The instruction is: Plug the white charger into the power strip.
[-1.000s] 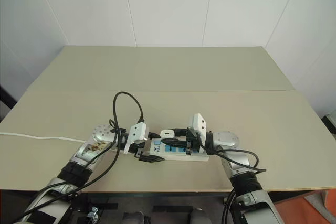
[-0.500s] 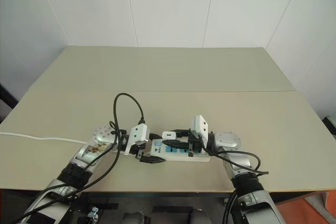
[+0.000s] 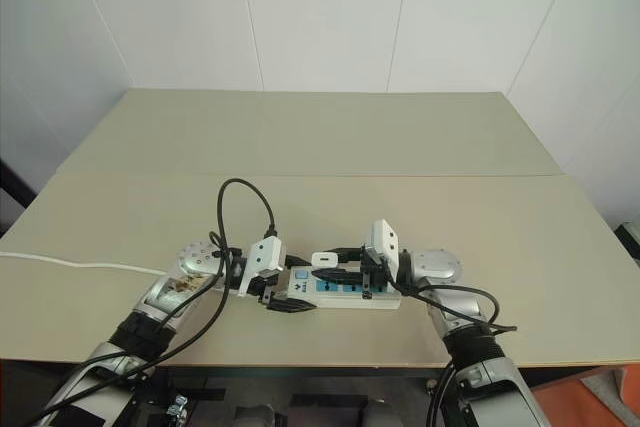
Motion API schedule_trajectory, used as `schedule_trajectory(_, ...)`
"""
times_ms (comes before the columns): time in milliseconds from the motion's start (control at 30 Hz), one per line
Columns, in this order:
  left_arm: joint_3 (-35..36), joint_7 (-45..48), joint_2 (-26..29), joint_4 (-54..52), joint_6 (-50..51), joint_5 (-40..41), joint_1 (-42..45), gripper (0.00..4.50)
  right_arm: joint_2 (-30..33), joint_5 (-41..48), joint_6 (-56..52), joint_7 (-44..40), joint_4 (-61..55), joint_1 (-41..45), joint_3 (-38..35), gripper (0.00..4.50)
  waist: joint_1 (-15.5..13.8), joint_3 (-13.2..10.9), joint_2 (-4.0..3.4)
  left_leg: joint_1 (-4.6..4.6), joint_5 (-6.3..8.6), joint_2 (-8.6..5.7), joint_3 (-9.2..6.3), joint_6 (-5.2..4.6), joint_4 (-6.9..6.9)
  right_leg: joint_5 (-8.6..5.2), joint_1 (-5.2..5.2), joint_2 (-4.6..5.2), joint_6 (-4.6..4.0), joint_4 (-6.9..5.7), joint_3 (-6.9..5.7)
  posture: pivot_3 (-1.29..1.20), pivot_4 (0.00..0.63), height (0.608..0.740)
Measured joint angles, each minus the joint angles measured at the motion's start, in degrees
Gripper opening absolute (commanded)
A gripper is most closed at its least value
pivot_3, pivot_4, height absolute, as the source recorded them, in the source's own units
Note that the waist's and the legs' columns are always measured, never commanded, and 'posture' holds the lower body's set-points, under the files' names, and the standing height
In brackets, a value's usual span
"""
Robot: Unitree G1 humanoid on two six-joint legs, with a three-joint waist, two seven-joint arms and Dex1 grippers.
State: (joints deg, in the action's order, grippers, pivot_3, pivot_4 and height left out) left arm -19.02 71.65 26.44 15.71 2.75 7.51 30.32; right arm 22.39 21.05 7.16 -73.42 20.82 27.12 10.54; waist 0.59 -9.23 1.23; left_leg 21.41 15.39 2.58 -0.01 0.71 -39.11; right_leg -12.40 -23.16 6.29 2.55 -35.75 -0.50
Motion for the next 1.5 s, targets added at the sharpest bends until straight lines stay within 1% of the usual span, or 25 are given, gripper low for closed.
schedule_trajectory(300, -0.1, -0.5, 0.4, -0.4, 0.0, 0.4, -0.5, 3.33, 0.2, 0.0, 0.8, -1.3, 2.1, 1.2, 0.6, 1.10, 0.1, 0.0, 0.00, -0.07, 0.00, 0.00, 0.01, 0.00, 0.01, -0.01, 0.02, 0.00, -0.01, 0.02, 0.02, 0.00, 0.150, 0.740)
schedule_trajectory(867, -0.1, -0.9, 1.8, -1.3, 0.7, 1.0, -1.0, 3.33, -0.2, 0.0, 0.2, -1.1, 4.8, 4.4, 3.3, 1.10, 0.5, 0.0, 0.01, -0.24, 0.00, 0.03, 0.03, 0.00, 0.14, -0.04, 0.05, -0.01, -0.06, -0.01, 0.05, 0.00, 0.150, 0.740)
schedule_trajectory(1500, -0.3, -1.2, 2.1, -1.8, 1.1, 1.2, -1.2, 3.33, 0.0, 0.0, 0.2, 0.0, 3.4, 2.7, 3.2, 1.10, 0.6, 0.0, 0.05, -0.27, 0.00, 0.05, 0.05, 0.00, 0.17, -0.07, 0.06, -0.03, -0.07, 0.00, 0.07, 0.00, 0.150, 0.740)
